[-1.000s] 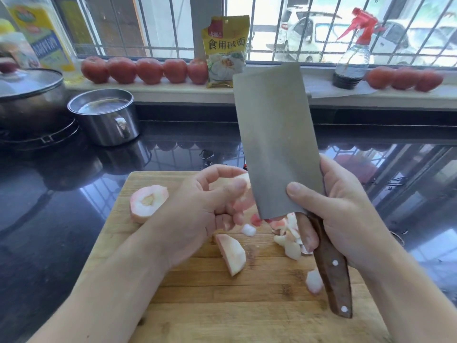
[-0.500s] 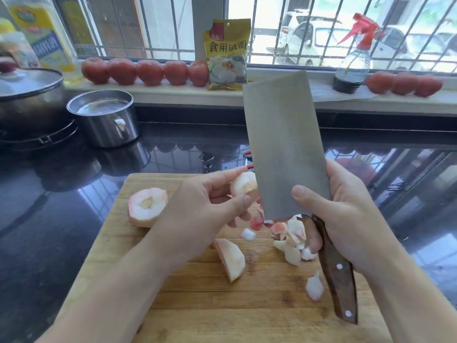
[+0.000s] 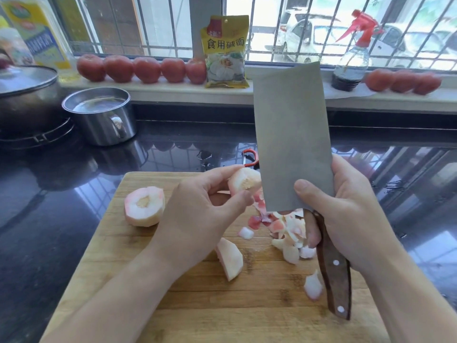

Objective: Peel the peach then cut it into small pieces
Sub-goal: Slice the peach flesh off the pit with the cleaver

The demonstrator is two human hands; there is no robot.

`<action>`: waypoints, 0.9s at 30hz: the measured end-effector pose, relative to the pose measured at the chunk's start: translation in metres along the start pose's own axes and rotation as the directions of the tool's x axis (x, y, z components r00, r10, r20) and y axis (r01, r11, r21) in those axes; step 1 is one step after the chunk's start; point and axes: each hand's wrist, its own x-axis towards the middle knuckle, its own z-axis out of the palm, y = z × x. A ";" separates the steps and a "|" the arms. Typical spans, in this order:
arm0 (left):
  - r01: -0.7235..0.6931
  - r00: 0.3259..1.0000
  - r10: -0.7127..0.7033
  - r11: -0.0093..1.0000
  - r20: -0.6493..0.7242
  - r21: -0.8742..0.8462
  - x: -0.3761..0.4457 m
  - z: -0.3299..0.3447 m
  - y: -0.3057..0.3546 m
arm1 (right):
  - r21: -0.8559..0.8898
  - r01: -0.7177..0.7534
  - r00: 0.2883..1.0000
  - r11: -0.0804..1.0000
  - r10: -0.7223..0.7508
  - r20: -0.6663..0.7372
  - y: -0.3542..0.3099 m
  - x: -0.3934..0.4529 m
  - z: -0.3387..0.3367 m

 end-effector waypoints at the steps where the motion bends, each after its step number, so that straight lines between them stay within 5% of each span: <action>1: -0.002 1.000 0.002 1.000 0.005 -0.008 0.000 0.000 0.000 | 0.002 0.002 1.000 1.000 -0.002 0.002 -0.001 0.000 0.000; 27: 0.111 0.991 -0.095 0.975 0.092 -0.192 0.000 0.001 -0.005 | 0.179 -0.085 0.996 0.980 0.078 0.046 -0.006 -0.001 0.011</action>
